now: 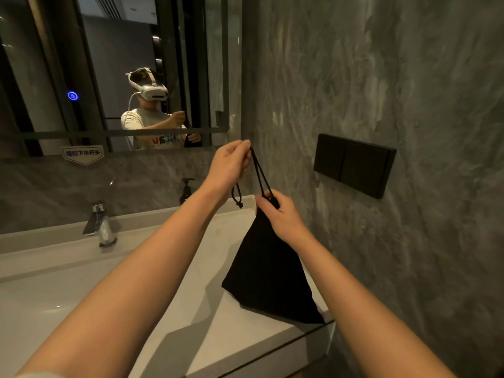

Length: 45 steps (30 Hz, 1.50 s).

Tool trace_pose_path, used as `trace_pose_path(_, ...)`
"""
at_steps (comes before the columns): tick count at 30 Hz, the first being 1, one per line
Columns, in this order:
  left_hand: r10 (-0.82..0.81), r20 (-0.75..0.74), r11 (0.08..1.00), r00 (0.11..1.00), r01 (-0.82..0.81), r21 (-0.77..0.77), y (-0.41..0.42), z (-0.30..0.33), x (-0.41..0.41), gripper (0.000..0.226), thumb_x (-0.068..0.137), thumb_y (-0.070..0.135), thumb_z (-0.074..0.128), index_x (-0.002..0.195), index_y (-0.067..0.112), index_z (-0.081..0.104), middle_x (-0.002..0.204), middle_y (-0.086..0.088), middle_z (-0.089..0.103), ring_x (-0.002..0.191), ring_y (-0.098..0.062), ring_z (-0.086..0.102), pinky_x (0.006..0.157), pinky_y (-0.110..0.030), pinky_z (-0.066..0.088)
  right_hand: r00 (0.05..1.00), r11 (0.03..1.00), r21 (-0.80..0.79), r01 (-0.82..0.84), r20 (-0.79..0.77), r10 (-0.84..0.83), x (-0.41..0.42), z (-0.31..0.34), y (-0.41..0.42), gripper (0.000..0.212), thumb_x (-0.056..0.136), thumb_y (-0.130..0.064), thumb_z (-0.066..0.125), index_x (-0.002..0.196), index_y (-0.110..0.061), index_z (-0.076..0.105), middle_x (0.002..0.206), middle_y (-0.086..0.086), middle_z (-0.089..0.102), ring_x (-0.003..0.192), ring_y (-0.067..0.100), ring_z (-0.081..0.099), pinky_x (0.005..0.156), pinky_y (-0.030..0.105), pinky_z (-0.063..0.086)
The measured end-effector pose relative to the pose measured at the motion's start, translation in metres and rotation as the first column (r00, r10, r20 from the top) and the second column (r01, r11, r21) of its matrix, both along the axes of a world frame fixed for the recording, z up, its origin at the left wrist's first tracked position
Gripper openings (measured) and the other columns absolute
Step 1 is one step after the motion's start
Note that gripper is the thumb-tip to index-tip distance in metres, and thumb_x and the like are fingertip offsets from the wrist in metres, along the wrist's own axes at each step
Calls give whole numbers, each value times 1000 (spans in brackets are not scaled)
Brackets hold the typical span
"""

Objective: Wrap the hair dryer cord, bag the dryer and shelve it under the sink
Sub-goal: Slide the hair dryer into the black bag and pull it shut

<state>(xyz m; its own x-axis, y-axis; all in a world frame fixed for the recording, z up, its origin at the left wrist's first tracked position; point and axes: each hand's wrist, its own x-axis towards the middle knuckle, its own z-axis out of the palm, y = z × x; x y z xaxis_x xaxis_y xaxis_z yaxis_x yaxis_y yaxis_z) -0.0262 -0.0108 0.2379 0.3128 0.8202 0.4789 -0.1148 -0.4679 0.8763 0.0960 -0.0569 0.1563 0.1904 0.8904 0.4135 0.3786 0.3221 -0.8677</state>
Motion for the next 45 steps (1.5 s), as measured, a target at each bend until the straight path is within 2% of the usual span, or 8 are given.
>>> trace_pose_path(5, 64, -174, 998, 983, -65, -3, 7, -5, -13, 34, 99, 29, 45, 69, 18, 56, 58, 5, 48, 47, -1, 43, 48, -14, 35, 991, 997, 29, 66, -119, -62, 1, 8, 3, 30, 96, -22, 48, 79, 0, 57, 71, 8, 56, 71, 21, 55, 70, 33, 41)
trace_pose_path(9, 27, -382, 993, 924, -67, -92, 2, -21, -24, 34, 95, 42, 50, 101, 12, 66, 89, -4, 67, 80, -13, 61, 73, -24, 47, 953, 996, -6, 92, -289, -89, 1, 17, 3, 29, 92, -22, 50, 64, -19, 57, 65, 4, 58, 70, 25, 56, 73, 38, 45)
trace_pose_path(15, -209, -533, 963, 820, 78, -258, -13, -70, -43, 123, 53, 67, 76, 152, 26, 16, 148, 2, 39, 137, -16, 37, 115, -39, 30, 958, 996, 47, 74, -282, -58, -8, 28, -4, 27, 95, -22, 48, 70, -15, 57, 68, 3, 58, 67, 17, 56, 71, 34, 45)
trace_pose_path(22, -341, -456, 930, 822, 226, -289, -35, -100, -42, 70, 66, 29, 85, 128, 22, 54, 119, 3, 67, 110, -11, 64, 104, -40, 46, 993, 988, 141, -58, -92, 72, -29, 26, -7, 27, 91, -31, 46, 73, -15, 58, 71, 7, 62, 72, 23, 60, 78, 45, 50)
trace_pose_path(30, -243, -407, 970, 880, 232, -77, -45, -114, -44, 72, 71, 25, 83, 133, 25, 48, 124, 9, 63, 114, -3, 59, 103, -29, 46, 938, 999, 54, 1, -346, 18, -34, 26, -12, 29, 95, -25, 49, 72, -11, 60, 70, 7, 63, 72, 27, 59, 78, 44, 49)
trace_pose_path(36, -306, -443, 951, 842, 288, -111, -29, -116, -64, 67, 77, 23, 78, 135, 25, 46, 126, 8, 62, 116, -4, 59, 104, -30, 46, 973, 997, 44, 71, 215, -79, -23, 36, -26, 30, 87, -38, 64, 91, -8, 65, 84, 6, 69, 82, 19, 65, 78, 42, 52)
trace_pose_path(40, -365, -526, 928, 768, 342, -145, -17, -116, -74, 66, 78, 26, 77, 136, 28, 45, 126, 8, 62, 115, -5, 60, 104, -34, 46, 656, 938, 176, 299, 676, -336, -17, 43, -38, 49, 72, -67, 62, 92, -23, 55, 93, -7, 57, 83, 11, 56, 69, 34, 51)
trace_pose_path(45, -420, -631, 896, 652, 411, -171, -11, -114, -77, 55, 81, 21, 74, 130, 28, 49, 120, 6, 64, 109, -6, 62, 101, -34, 49, 507, 998, -29, 59, 862, -5, -21, 33, -48, 76, 65, -72, 64, 127, -31, 47, 130, -5, 43, 120, 14, 42, 100, 32, 42)
